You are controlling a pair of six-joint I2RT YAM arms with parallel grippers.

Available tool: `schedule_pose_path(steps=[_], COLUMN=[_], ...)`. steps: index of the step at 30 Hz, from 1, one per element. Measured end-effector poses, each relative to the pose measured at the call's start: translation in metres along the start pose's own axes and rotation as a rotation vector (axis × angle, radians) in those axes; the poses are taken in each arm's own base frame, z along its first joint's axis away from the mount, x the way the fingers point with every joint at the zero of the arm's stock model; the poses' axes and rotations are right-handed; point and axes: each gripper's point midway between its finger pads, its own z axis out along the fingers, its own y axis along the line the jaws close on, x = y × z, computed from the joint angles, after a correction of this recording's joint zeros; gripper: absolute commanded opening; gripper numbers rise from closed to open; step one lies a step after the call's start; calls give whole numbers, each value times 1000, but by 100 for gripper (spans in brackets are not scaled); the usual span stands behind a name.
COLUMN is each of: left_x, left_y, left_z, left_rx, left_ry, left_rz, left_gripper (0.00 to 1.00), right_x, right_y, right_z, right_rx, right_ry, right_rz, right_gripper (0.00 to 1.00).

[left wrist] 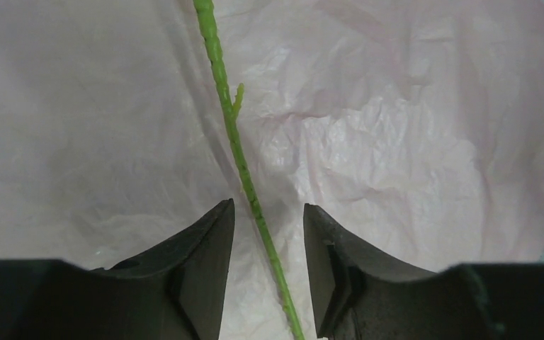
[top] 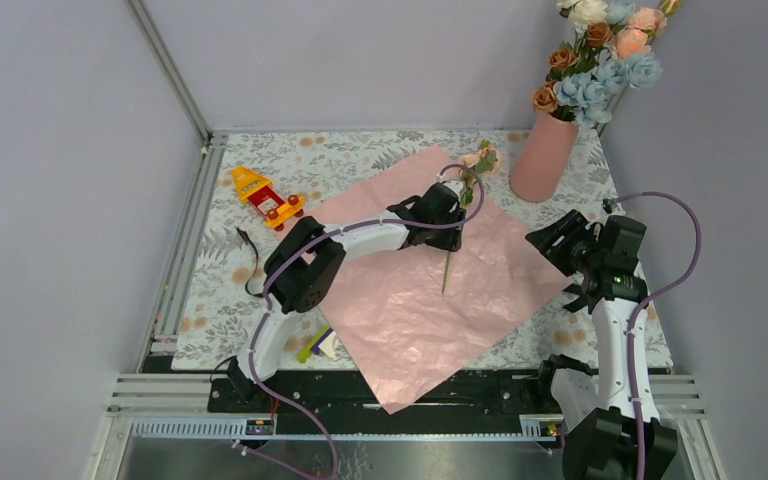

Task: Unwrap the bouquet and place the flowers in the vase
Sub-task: Pick up the fake flower from the wrapping paper.

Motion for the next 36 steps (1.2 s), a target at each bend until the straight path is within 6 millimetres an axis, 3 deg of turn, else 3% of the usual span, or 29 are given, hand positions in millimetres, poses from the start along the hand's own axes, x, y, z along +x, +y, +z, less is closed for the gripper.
schedule_pose_path(steps=[8, 16, 22, 28, 36], left_x=[8, 10, 12, 14, -38], left_y=[12, 16, 16, 14, -19], left_z=[17, 16, 15, -17, -107], left_rx=[-53, -83, -65, -43, 116], left_ry=[38, 45, 14, -29, -267], left_rz=[26, 7, -53, -99, -158], left_gripper=[29, 1, 0, 0, 0], right_x=[6, 7, 8, 11, 32], right_y=[-3, -3, -1, 6, 38], right_z=[1, 1, 1, 2, 12], right_rx=[1, -5, -13, -48, -161], right_ry=[15, 22, 27, 45, 145], right_rz=[5, 5, 3, 1, -21], right_gripper=[62, 62, 62, 65, 70])
